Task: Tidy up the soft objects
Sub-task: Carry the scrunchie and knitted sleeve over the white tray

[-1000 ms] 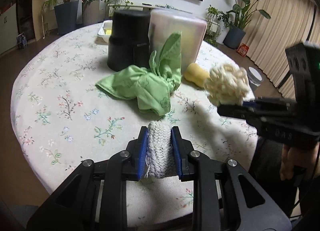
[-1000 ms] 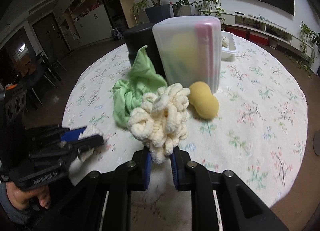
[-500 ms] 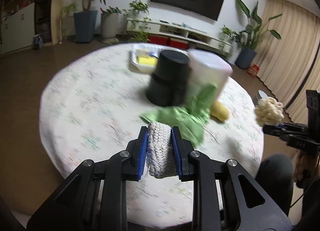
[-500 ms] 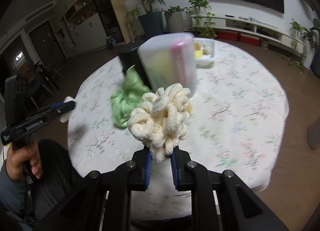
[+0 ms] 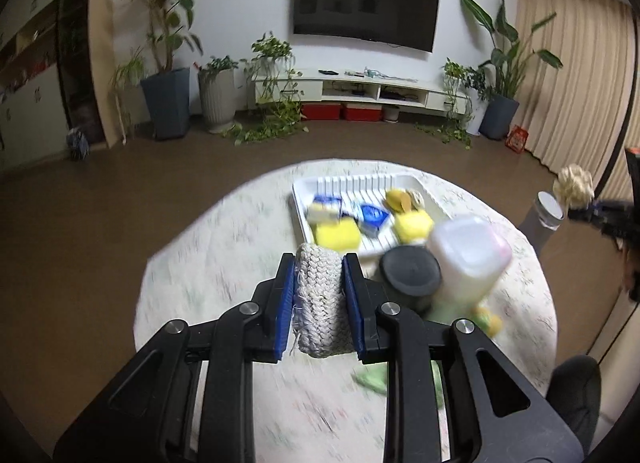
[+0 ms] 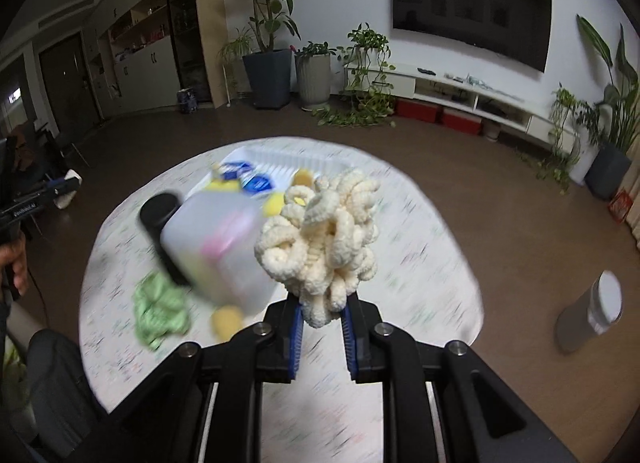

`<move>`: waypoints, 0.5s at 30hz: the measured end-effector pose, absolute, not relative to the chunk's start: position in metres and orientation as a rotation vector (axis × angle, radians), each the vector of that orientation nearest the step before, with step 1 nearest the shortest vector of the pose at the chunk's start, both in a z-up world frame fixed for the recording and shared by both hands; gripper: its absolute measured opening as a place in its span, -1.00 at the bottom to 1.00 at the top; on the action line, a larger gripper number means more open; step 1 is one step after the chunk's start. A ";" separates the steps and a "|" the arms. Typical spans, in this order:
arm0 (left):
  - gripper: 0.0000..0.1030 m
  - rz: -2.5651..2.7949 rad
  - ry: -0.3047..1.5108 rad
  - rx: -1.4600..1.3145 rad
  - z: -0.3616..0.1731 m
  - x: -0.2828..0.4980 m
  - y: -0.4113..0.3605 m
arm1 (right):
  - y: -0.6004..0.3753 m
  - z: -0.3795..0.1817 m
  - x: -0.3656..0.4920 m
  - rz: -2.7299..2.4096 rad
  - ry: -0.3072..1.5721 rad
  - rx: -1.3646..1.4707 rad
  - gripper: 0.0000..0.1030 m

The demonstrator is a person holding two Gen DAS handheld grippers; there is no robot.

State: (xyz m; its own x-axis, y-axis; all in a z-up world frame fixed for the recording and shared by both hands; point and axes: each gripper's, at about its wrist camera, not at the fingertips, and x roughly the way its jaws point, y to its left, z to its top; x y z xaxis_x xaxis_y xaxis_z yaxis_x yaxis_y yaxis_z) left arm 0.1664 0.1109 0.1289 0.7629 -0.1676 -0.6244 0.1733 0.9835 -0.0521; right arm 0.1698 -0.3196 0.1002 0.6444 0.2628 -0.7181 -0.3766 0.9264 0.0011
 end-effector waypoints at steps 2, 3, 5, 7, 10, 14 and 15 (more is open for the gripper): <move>-0.57 -0.204 0.691 0.029 0.134 0.192 0.108 | -0.321 0.110 0.194 0.359 0.793 -0.182 -0.64; -0.57 -0.223 0.703 0.038 0.134 0.210 0.106 | -0.321 0.114 0.207 0.363 0.795 -0.189 -0.64; -0.57 -0.241 0.724 0.061 0.131 0.238 0.100 | -0.316 0.118 0.233 0.378 0.805 -0.203 -0.64; -0.57 -0.265 0.739 0.089 0.127 0.261 0.090 | -0.307 0.117 0.260 0.396 0.817 -0.219 -0.63; -0.57 -0.310 0.759 0.133 0.120 0.298 0.071 | -0.289 0.108 0.296 0.449 0.843 -0.244 -0.63; -0.57 -0.381 0.789 0.179 0.107 0.346 0.041 | -0.260 0.080 0.337 0.503 0.901 -0.290 -0.63; -0.57 -0.394 0.794 0.185 0.104 0.353 0.036 | -0.254 0.073 0.347 0.520 0.912 -0.304 -0.63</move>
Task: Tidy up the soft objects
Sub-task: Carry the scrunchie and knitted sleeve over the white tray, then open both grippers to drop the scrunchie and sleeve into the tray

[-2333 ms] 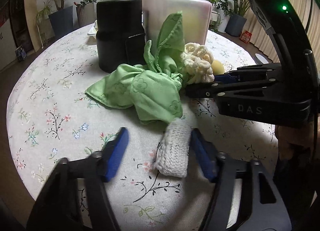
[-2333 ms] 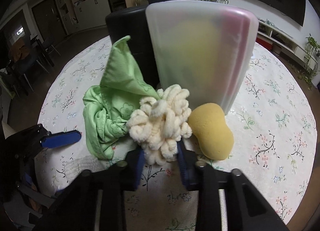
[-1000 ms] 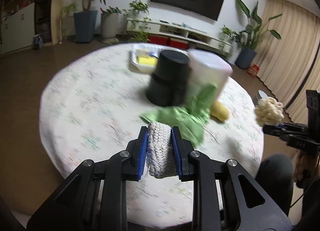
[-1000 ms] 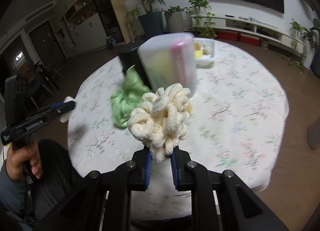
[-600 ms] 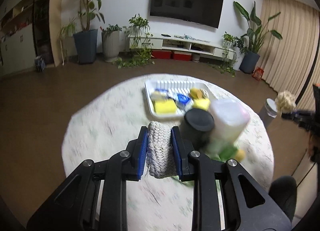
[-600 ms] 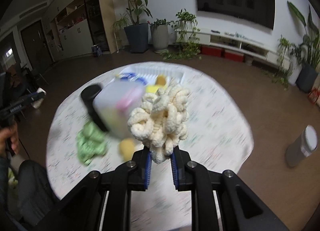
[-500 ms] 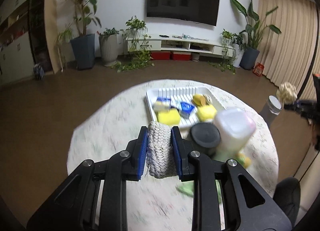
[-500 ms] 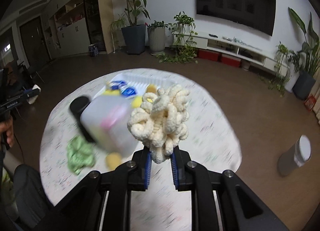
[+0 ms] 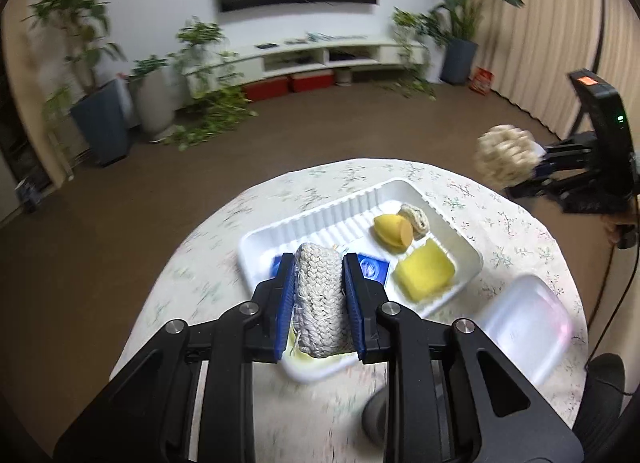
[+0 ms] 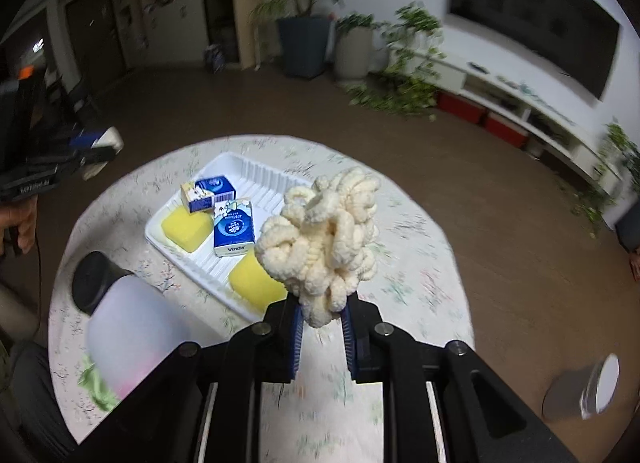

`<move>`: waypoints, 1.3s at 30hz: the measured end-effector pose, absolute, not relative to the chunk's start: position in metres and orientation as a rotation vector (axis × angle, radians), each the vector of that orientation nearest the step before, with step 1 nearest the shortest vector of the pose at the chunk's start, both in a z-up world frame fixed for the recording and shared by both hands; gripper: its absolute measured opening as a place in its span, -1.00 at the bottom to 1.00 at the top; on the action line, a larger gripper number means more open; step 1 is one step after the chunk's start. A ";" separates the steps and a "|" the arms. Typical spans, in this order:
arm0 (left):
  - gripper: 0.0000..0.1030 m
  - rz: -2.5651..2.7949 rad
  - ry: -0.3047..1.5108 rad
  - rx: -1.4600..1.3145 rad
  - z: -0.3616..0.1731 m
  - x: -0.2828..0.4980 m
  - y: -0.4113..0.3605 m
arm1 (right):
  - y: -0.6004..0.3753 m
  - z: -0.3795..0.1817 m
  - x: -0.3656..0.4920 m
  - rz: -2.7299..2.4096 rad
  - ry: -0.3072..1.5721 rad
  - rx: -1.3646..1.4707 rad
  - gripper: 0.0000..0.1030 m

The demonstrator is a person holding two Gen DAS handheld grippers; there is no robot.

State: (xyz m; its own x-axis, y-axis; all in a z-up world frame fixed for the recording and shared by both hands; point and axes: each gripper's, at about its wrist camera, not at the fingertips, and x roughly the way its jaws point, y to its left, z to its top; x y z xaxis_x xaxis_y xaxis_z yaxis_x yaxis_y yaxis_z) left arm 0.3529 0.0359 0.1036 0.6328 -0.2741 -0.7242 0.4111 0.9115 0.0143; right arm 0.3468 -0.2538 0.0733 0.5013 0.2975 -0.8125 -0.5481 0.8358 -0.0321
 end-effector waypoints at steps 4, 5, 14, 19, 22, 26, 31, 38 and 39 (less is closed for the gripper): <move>-0.56 -0.432 0.846 0.190 0.078 0.393 0.022 | -0.222 0.045 0.376 0.608 0.948 -0.368 -0.63; -0.56 -0.427 0.858 0.192 0.072 0.399 0.021 | -0.213 0.037 0.381 0.626 0.958 -0.388 -0.63; -0.55 -0.474 0.908 0.242 0.022 0.422 0.001 | -0.170 -0.006 0.410 0.713 1.007 -0.473 -0.62; -0.55 -0.476 0.929 0.237 0.005 0.422 -0.002 | -0.157 -0.019 0.411 0.751 1.025 -0.518 -0.61; -0.55 -0.469 0.944 0.246 0.000 0.421 -0.003 | -0.153 -0.025 0.412 0.759 1.037 -0.550 -0.60; -0.55 -0.466 0.958 0.236 -0.004 0.420 -0.003 | -0.153 -0.027 0.414 0.762 1.042 -0.536 -0.59; -0.42 -0.470 0.970 0.236 -0.008 0.421 -0.006 | -0.153 -0.029 0.415 0.762 1.045 -0.541 -0.58; -0.06 -0.478 0.967 0.233 -0.010 0.420 -0.010 | -0.148 -0.030 0.421 0.769 1.048 -0.541 -0.46; 0.02 -0.477 0.965 0.230 -0.009 0.421 -0.010 | -0.150 -0.030 0.423 0.771 1.048 -0.541 -0.42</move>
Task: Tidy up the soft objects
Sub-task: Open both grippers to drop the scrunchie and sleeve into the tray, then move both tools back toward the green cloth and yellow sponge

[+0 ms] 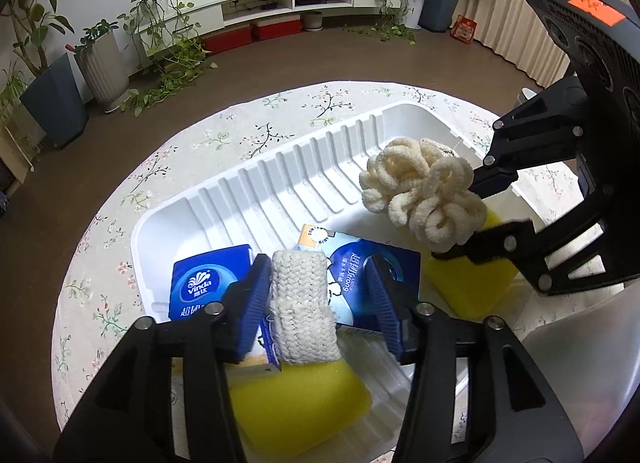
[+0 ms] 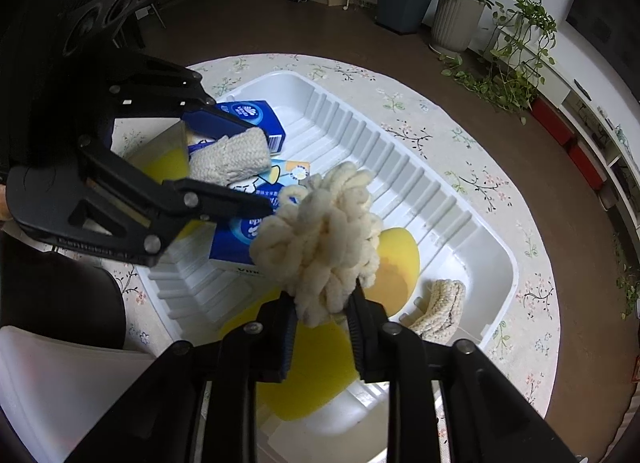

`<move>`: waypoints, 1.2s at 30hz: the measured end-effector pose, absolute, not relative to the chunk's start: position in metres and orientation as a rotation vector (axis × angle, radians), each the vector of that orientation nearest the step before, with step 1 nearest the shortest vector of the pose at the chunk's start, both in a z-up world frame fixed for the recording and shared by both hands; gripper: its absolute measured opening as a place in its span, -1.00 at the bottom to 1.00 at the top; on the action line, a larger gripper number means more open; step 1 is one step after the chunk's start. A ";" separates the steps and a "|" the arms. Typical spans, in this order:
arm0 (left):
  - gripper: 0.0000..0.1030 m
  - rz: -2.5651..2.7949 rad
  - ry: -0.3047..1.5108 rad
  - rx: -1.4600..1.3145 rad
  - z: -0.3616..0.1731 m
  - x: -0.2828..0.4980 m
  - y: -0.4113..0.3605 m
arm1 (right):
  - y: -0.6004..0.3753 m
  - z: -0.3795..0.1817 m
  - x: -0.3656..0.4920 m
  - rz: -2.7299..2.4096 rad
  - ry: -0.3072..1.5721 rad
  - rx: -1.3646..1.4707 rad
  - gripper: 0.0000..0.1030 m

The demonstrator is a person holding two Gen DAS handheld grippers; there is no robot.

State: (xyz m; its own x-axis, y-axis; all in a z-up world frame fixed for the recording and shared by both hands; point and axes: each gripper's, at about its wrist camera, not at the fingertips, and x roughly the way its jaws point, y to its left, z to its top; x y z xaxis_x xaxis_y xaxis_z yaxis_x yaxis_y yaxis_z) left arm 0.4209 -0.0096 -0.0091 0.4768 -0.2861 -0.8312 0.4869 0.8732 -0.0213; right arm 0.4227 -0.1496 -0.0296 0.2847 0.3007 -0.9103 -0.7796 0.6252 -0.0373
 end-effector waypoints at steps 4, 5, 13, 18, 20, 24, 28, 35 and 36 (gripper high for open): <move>0.41 -0.460 0.948 0.222 -0.005 0.420 -0.006 | -0.150 -0.027 0.422 0.775 1.049 -0.544 -0.03; 0.44 -0.456 0.944 0.222 -0.004 0.420 -0.005 | -0.150 -0.027 0.421 0.778 1.049 -0.543 0.18; 0.65 -0.433 0.932 0.193 0.004 0.418 0.005 | -0.161 -0.018 0.421 0.731 1.015 -0.537 0.34; 0.97 -0.426 0.861 0.141 0.023 0.412 0.016 | -0.175 -0.007 0.421 0.717 0.989 -0.486 0.55; 1.00 -0.413 0.844 0.130 0.028 0.411 0.022 | -0.185 0.000 0.421 0.701 0.973 -0.454 0.62; 1.00 -0.368 0.814 0.089 0.040 0.404 0.042 | -0.210 0.011 0.421 0.659 0.952 -0.383 0.73; 1.00 -0.339 0.793 0.080 0.048 0.394 0.056 | -0.232 0.016 0.415 0.624 0.943 -0.338 0.86; 1.00 -0.288 0.745 0.050 0.060 0.357 0.085 | -0.270 0.021 0.389 0.574 0.930 -0.261 1.00; 1.00 -0.279 0.736 0.040 0.062 0.348 0.090 | -0.275 0.021 0.385 0.569 0.930 -0.250 1.00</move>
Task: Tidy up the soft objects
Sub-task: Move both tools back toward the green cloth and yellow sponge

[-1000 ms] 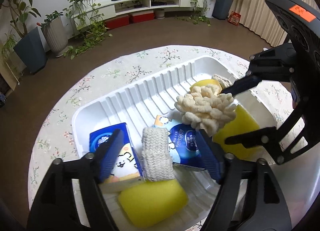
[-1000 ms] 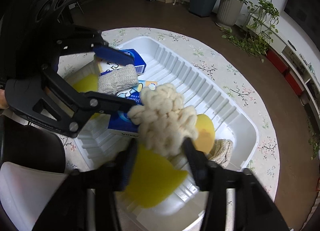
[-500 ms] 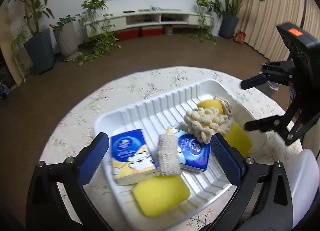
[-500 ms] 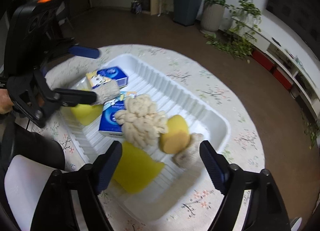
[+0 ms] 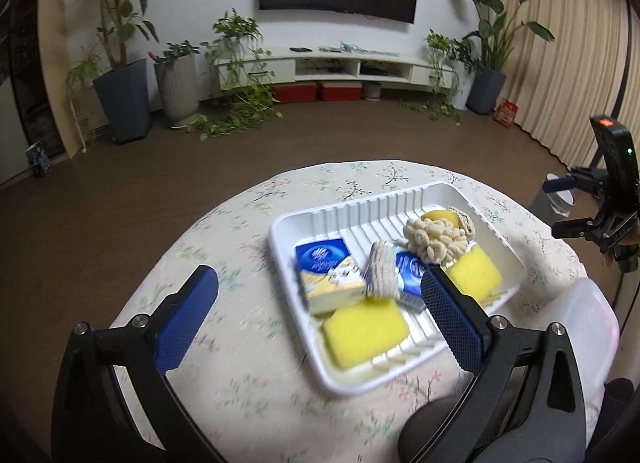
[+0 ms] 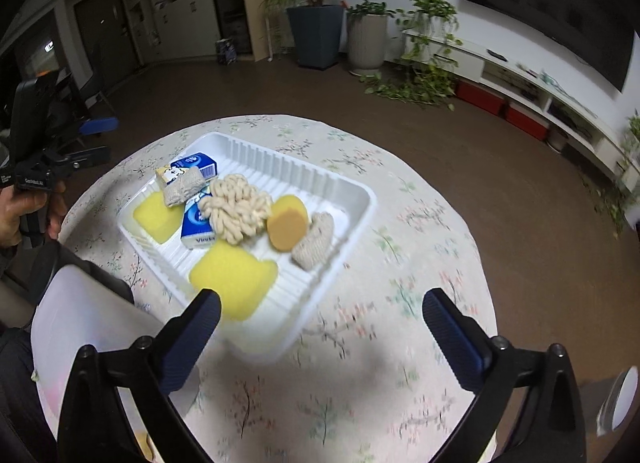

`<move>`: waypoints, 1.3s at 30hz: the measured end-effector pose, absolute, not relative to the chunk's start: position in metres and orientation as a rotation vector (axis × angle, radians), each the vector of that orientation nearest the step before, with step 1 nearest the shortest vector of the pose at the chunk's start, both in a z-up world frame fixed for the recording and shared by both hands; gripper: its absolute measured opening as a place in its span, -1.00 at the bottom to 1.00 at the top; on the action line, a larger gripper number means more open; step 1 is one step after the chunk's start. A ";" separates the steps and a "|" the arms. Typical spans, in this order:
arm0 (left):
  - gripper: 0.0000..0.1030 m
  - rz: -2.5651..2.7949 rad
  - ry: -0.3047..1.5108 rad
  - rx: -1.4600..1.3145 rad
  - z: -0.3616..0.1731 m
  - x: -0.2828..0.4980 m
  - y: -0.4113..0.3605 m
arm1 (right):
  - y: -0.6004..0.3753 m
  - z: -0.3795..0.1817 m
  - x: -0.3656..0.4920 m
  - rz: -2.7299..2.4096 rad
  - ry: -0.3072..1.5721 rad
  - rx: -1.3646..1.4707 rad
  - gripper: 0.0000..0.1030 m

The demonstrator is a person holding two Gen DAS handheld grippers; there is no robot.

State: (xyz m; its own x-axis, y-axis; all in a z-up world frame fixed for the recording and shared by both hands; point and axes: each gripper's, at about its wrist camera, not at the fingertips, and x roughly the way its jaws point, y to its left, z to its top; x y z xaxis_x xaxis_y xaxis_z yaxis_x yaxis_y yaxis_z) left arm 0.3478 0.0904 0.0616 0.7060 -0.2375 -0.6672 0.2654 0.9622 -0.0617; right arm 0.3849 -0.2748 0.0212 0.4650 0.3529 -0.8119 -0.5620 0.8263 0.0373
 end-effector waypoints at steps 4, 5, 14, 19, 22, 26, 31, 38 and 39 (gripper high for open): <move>1.00 -0.258 0.704 -0.004 0.067 0.313 0.107 | -0.292 0.023 0.357 0.550 0.920 -0.199 1.00; 1.00 -0.256 0.697 -0.009 0.067 0.304 0.109 | -0.295 0.023 0.351 0.549 0.915 -0.185 1.00; 1.00 -0.242 0.695 -0.039 0.059 0.218 0.118 | -0.321 0.017 0.269 0.532 0.907 -0.057 1.00; 1.00 -0.255 0.688 -0.070 0.055 0.166 0.105 | -0.313 0.012 0.220 0.546 0.907 -0.014 1.00; 1.00 -0.270 0.688 -0.081 0.051 0.137 0.089 | -0.301 0.010 0.195 0.567 0.909 0.012 1.00; 1.00 -0.300 0.703 -0.079 0.042 0.108 0.062 | -0.276 0.002 0.167 0.566 0.920 0.003 1.00; 1.00 -0.338 0.727 -0.067 0.026 0.080 0.026 | -0.244 -0.015 0.137 0.562 0.938 -0.013 1.00; 1.00 -0.325 0.745 -0.093 0.008 0.076 0.002 | -0.220 -0.033 0.120 0.495 0.911 -0.064 1.00; 1.00 -0.319 0.749 -0.093 0.006 0.079 -0.001 | -0.218 -0.034 0.120 0.481 0.903 -0.078 1.00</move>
State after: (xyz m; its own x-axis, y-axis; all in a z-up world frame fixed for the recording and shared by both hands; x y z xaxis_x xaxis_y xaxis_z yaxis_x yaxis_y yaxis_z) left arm 0.0791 -0.0007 0.0063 0.6870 -0.3171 -0.6539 0.2513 0.9479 -0.1957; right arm 0.1197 -0.2177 -0.0344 0.5207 0.3688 -0.7700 -0.4329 0.8914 0.1342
